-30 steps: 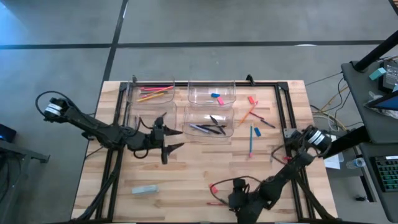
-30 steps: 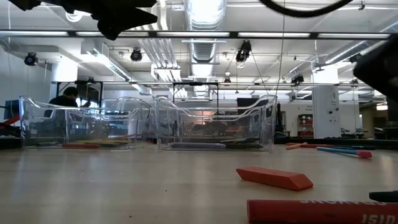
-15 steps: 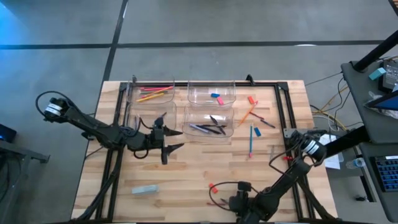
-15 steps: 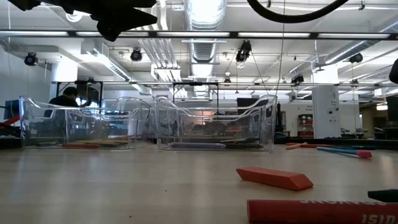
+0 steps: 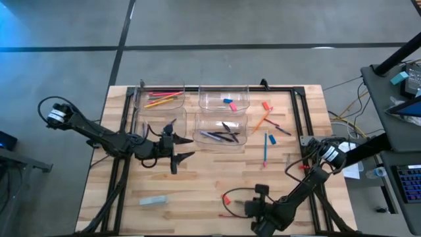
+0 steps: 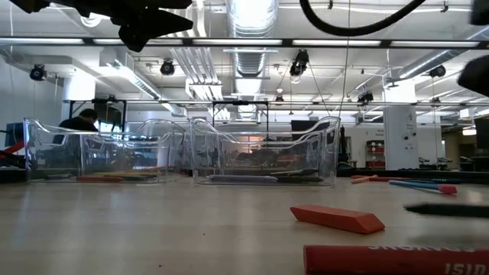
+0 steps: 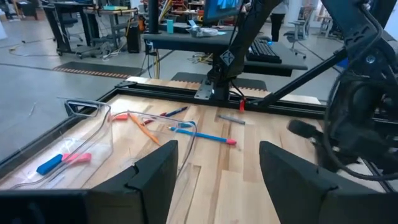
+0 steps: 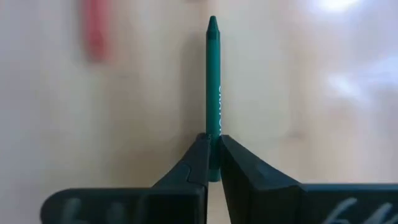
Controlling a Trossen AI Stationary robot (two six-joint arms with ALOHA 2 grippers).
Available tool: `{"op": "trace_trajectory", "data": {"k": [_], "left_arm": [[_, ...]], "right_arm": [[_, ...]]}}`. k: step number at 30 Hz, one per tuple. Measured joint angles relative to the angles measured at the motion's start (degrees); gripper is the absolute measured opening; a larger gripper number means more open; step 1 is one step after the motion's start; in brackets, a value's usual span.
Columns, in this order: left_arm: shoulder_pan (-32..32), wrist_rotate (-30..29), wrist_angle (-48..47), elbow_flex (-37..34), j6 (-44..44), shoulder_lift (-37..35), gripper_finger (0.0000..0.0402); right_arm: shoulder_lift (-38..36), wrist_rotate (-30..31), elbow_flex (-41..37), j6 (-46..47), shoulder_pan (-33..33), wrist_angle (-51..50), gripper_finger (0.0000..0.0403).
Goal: Sort crayons/erasers/pens/pencils in bins
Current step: Put the green crayon into the bottom left transparent bin
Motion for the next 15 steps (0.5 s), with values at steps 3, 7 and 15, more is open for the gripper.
{"op": "trace_trajectory", "data": {"k": [3, 7, 15], "left_arm": [[0.0, 0.1, 0.0, 0.0, -0.1, 0.0, 0.0210], [0.0, 1.8, 0.0, 0.0, -1.4, 0.0, 0.0210], [0.0, 10.3, 5.4, -0.1, -3.0, 5.3, 0.0210]], "right_arm": [[-2.5, 3.4, 0.1, 0.7, -0.1, -3.3, 0.0015], [-5.9, 9.8, 0.0, -0.1, -0.3, -5.3, 0.0014], [-12.8, 25.5, -1.1, -5.1, -2.5, -4.4, 0.0013]]}}
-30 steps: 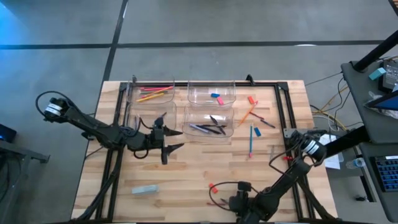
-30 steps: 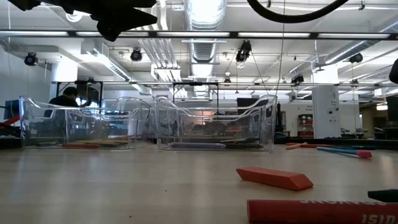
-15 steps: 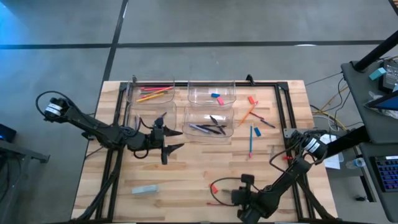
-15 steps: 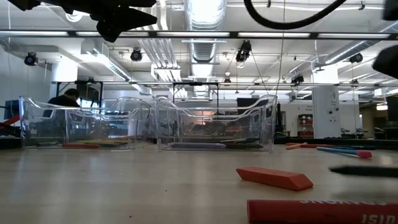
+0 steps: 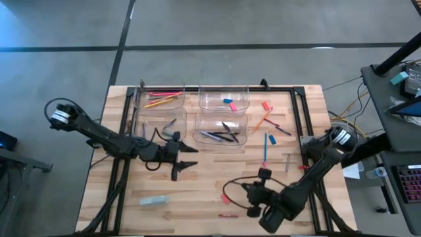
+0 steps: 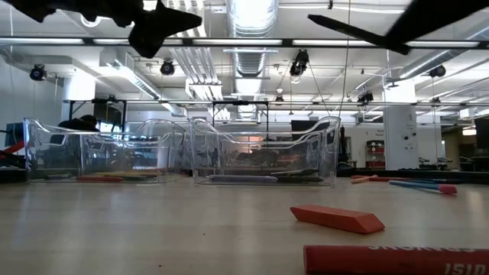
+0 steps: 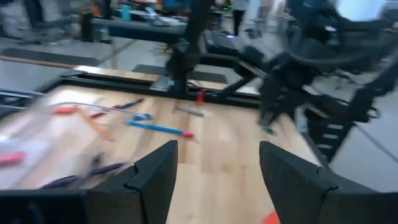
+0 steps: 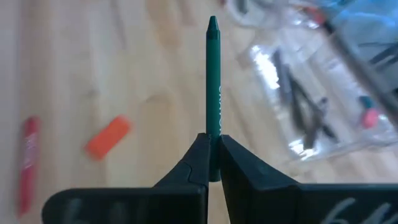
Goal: Sort crayons/erasers/pens/pencils in bins
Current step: Put the green crayon into the bottom left transparent bin
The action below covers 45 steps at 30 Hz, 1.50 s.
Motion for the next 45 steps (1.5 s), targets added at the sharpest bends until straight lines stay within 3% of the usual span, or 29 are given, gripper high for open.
{"op": "trace_trajectory", "data": {"k": [6, 11, 15, 17, 19, 38, 45], "left_arm": [[0.0, 3.2, 13.5, 0.5, 3.3, 9.2, 0.0210], [0.4, 3.1, 14.1, 4.6, 3.3, 14.3, 0.0210], [0.6, 3.5, 12.1, 8.2, 3.1, 17.9, 0.0210], [0.6, 4.8, 12.3, 9.6, 3.1, 19.7, 0.0210], [0.6, 5.1, 12.2, 10.7, 3.1, 21.4, 0.0210], [0.6, 7.7, 12.6, 14.0, 1.6, 25.1, 0.0208], [0.6, 7.9, 12.5, 14.6, 1.6, 25.1, 0.0152]], "right_arm": [[-4.1, 5.2, -3.5, -5.7, -3.9, 5.7, 0.0013], [-7.9, 5.2, -11.0, -18.9, -6.4, 25.9, 0.0013], [-10.7, -2.0, -18.4, -29.2, -9.1, 44.8, 0.0013], [-11.8, -6.5, -21.2, -29.7, -10.3, 49.7, 0.0013], [-12.3, -7.2, -22.8, -29.7, -11.0, 52.5, 0.0013], [-12.0, -8.3, -22.8, -30.3, -11.3, 54.7, 0.0013], [-12.0, -8.2, -22.8, -30.3, -11.3, 54.8, 0.0013]]}}
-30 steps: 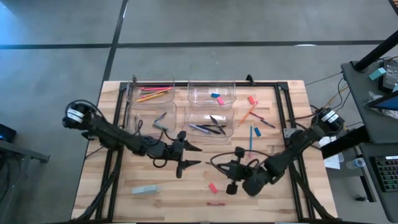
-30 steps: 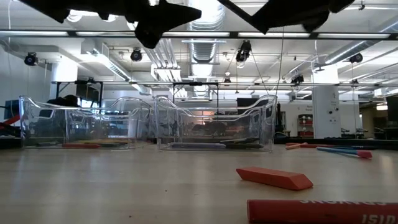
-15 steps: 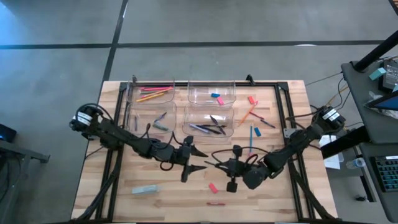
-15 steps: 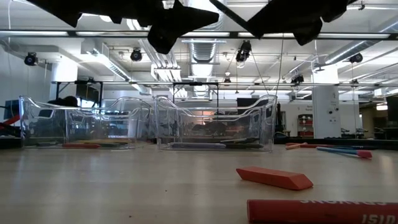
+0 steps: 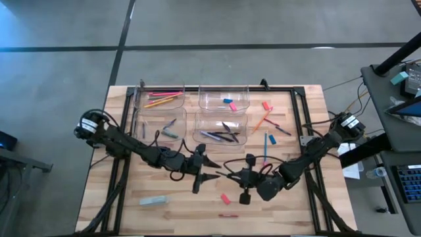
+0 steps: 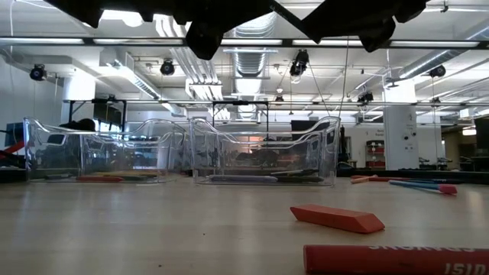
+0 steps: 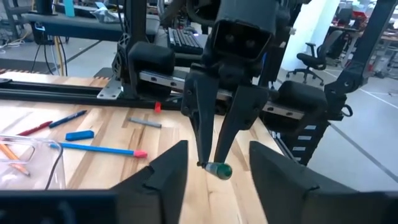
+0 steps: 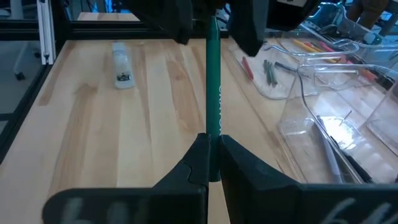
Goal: Sort crayons/erasers/pens/pencils in bins
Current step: Put the green crayon into the bottom left transparent bin
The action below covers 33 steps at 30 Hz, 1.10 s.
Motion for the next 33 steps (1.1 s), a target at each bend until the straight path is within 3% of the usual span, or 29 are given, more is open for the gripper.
{"op": "trace_trajectory", "data": {"k": [11, 14, 19, 24, 27, 33], "left_arm": [[0.0, 1.2, -0.3, 0.0, 0.0, 0.0, 0.0021], [0.0, 1.2, -0.3, 0.0, 0.0, 0.0, 0.0011], [0.0, 1.2, -1.4, -0.1, 0.0, -0.6, 0.0015], [0.5, 0.5, -10.1, -0.1, 0.1, -5.5, 0.0014], [0.7, -4.1, -18.2, -0.1, 0.7, -10.5, 0.0014], [0.8, -21.0, -41.6, -0.2, 0.3, -24.3, 0.0013]], "right_arm": [[0.0, 0.0, 0.0, 0.0, 0.0, 0.3, 0.0013], [0.0, 0.0, 0.0, 0.0, 0.0, 0.3, 0.0023], [0.0, -1.2, 0.0, 0.7, 0.0, 0.4, 0.0094], [-0.1, -2.5, 0.0, 0.7, 0.1, 0.3, 0.0181], [-0.4, -2.6, 0.0, 0.7, 0.2, 0.4, 0.0216], [-0.5, -2.7, 0.0, 0.7, 0.4, 0.3, 0.0246]]}}
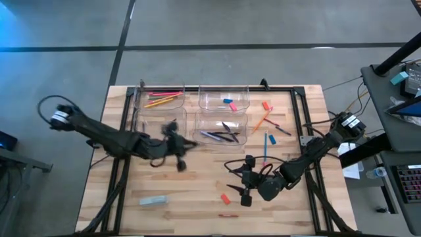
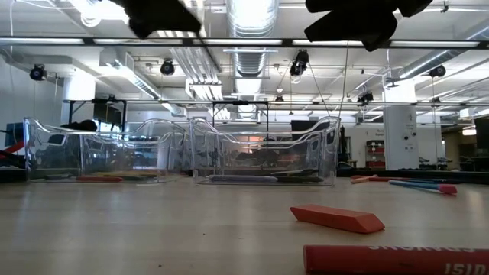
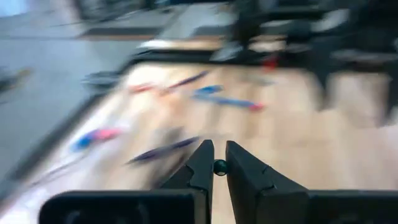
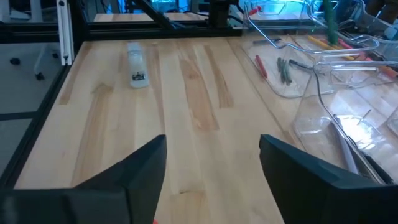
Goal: Sort crayons/erasers/pens/pencils in bins
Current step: Put the green crayon into the bottom left transparent bin
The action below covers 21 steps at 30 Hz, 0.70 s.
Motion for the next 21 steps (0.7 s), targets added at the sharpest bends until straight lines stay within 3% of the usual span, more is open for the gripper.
{"op": "trace_trajectory", "data": {"k": [6, 11, 16, 21], "left_arm": [[0.9, -14.8, -28.5, -0.2, -11.6, -11.5, 0.0013], [3.7, -16.0, -46.7, -1.7, -24.5, -15.0, 0.0013], [6.2, -16.0, -52.8, -1.7, -28.9, -14.7, 0.0028], [8.4, -16.0, -53.0, -1.5, -28.6, -12.6, 0.0097]], "right_arm": [[0.0, 0.0, 0.0, 0.4, 0.0, 0.0, 0.0244], [0.0, 0.0, 0.0, 0.6, 0.0, 0.0, 0.0240], [-0.1, 0.1, 0.0, 0.6, 0.0, 0.0, 0.0244], [-0.1, 0.1, 0.0, 0.6, 0.0, 0.0, 0.0249]]}}
